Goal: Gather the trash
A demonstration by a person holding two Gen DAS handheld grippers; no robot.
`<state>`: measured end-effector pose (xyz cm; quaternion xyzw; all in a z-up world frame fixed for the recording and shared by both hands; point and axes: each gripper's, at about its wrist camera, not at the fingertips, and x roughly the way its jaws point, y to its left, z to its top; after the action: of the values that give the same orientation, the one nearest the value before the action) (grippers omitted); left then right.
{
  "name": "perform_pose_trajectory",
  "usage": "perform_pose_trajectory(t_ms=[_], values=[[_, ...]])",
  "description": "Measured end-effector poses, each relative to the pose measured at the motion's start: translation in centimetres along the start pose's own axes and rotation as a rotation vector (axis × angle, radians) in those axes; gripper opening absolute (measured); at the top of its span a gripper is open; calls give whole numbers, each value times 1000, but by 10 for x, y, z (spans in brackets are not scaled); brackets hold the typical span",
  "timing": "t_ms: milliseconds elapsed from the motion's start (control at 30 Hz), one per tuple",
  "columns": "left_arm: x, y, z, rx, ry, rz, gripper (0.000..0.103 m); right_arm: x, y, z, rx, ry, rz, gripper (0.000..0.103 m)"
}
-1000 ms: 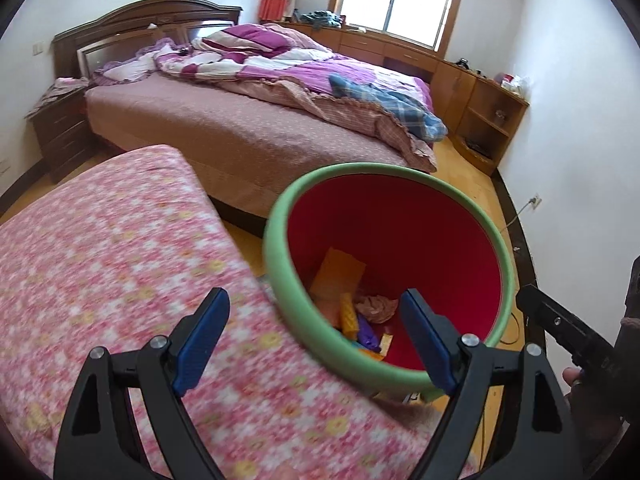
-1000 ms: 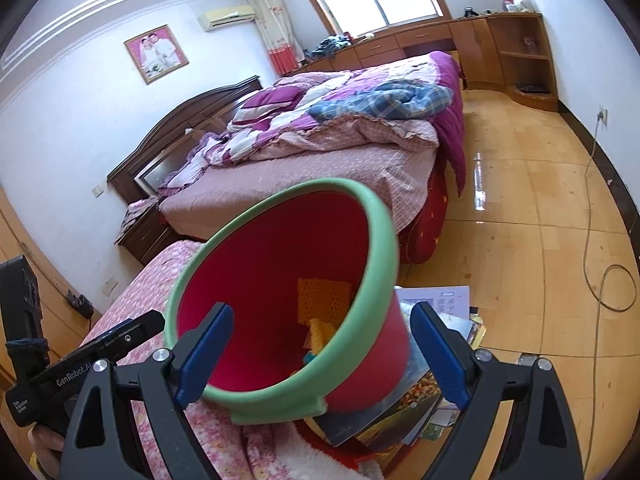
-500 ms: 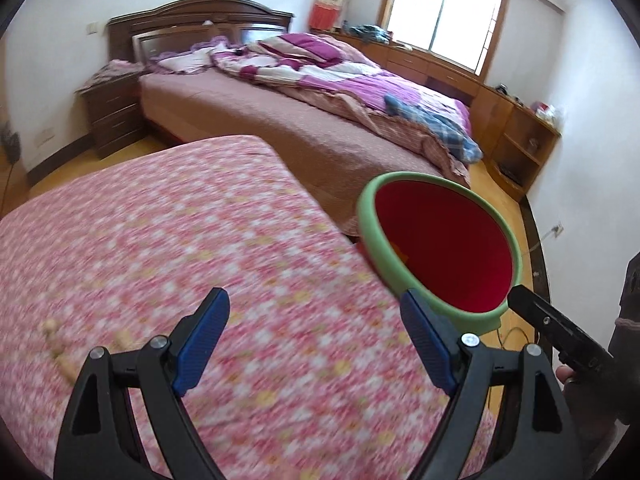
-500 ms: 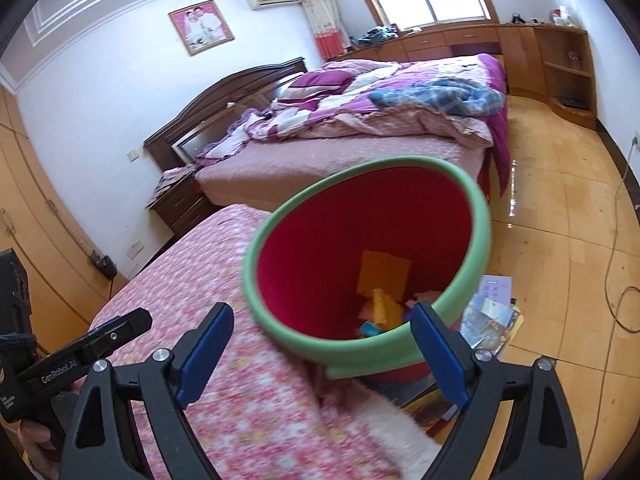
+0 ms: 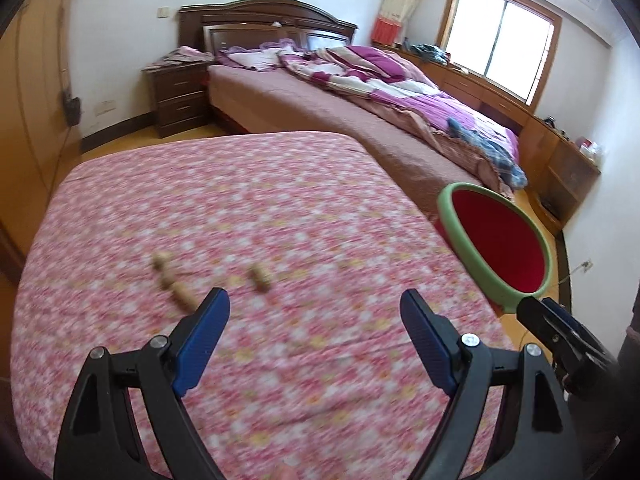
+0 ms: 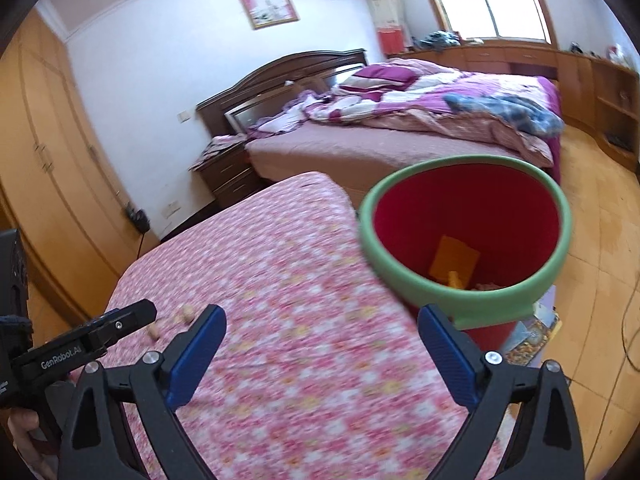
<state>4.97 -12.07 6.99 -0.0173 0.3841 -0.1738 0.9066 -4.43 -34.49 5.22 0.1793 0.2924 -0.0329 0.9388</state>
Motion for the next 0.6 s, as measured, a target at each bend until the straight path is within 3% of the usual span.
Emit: perform_pose_trajectory(t_ms=[267,600], values=[[-24,31,-23,-36,-55,110,86,-14,36,-16,-84,-16,25,100],[-52,50,-52,-76,-102,143,86,-37,65,-45,-178,-72,24,102]])
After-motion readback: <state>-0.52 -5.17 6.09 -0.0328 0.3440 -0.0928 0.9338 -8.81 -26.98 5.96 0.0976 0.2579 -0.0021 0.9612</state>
